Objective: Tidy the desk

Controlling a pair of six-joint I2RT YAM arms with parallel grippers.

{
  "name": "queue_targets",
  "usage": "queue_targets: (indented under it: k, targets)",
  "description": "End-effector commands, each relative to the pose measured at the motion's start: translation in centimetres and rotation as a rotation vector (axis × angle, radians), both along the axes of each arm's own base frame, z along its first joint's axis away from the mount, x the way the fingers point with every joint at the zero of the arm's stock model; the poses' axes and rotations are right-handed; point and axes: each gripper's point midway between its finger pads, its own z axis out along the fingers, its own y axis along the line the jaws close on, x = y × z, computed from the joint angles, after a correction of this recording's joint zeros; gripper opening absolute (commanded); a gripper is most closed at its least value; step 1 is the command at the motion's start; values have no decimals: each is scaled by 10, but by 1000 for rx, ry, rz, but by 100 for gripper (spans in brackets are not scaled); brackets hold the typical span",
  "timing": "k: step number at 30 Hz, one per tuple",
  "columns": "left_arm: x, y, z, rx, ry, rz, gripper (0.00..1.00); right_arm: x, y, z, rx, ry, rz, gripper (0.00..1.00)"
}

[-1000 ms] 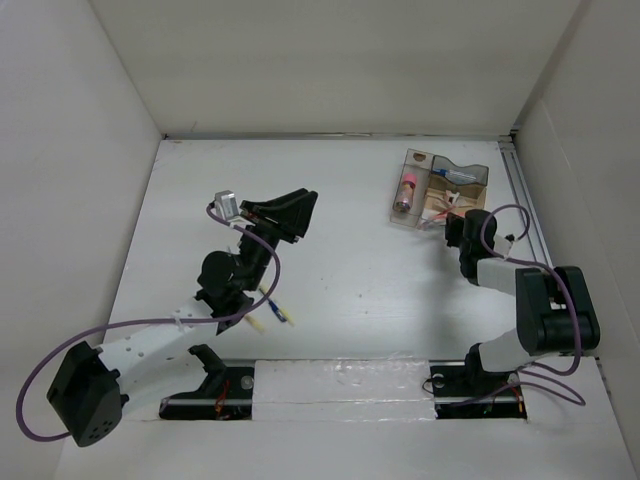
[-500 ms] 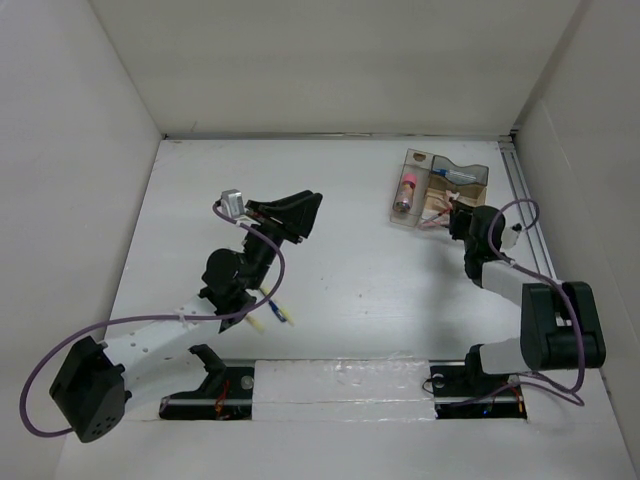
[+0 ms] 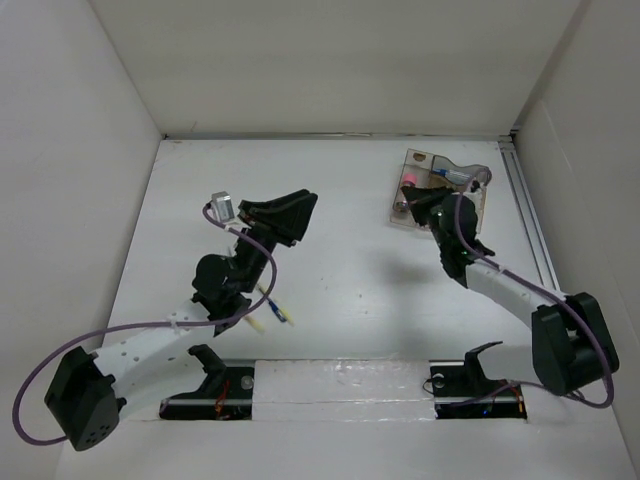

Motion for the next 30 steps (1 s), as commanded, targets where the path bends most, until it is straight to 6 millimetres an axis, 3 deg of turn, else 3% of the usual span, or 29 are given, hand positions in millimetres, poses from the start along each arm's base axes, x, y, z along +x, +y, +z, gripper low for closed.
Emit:
queue_targets:
  k: [1,2,3,5,6,7,8,9,10,11,12,14,16,17,18,20,22,27,30]
  targets:
    - [-37,22,54,-119,-152,-42,37,0,63,42,-140,-152,193,0]
    - [-40,26,58,-121,-169,-33,37,-9,94,41,-193,-172,277,0]
    - [-48,24,60,-119,-181,-46,37,-11,114,53,-210,-205,324,0]
    - [-57,29,70,-110,-220,-31,37,-17,156,31,-305,-193,449,0]
    - [-63,28,72,-108,-227,-42,37,-28,189,45,-315,-236,531,0]
    - [-66,28,73,-106,-235,-44,37,-39,213,37,-330,-237,632,0]
    - [-70,34,77,-115,-249,-35,37,-40,232,5,-392,-183,696,2]
    - [-74,34,78,-110,-262,-35,37,-54,256,-5,-415,-178,769,5]
    - [-78,39,83,-117,-279,-27,37,-55,275,6,-425,-205,807,7]
    - [-78,41,84,-110,-282,-19,37,-56,288,-20,-481,-172,842,8]
    - [-81,42,86,-104,-290,-17,37,-71,304,-34,-517,-146,890,10]
    - [-83,52,88,-121,-287,5,38,-76,322,-37,-558,-157,914,14]
    - [-85,60,91,-133,-296,27,38,-87,339,-53,-611,-145,944,24]
    - [-85,62,93,-133,-301,34,38,-88,348,-48,-617,-157,950,28]
    - [-85,63,95,-130,-300,42,39,-91,351,-62,-640,-128,971,36]
    - [-86,66,95,-125,-290,52,39,-102,360,-71,-662,-119,1003,39]
    - [-88,72,96,-139,-291,70,39,-107,365,-82,-709,-111,1008,40]
    - [-85,83,91,-153,-269,113,39,-142,368,-122,-816,-47,1017,39]
    - [-87,82,95,-160,-288,104,39,-152,360,-140,-877,-8,993,36]
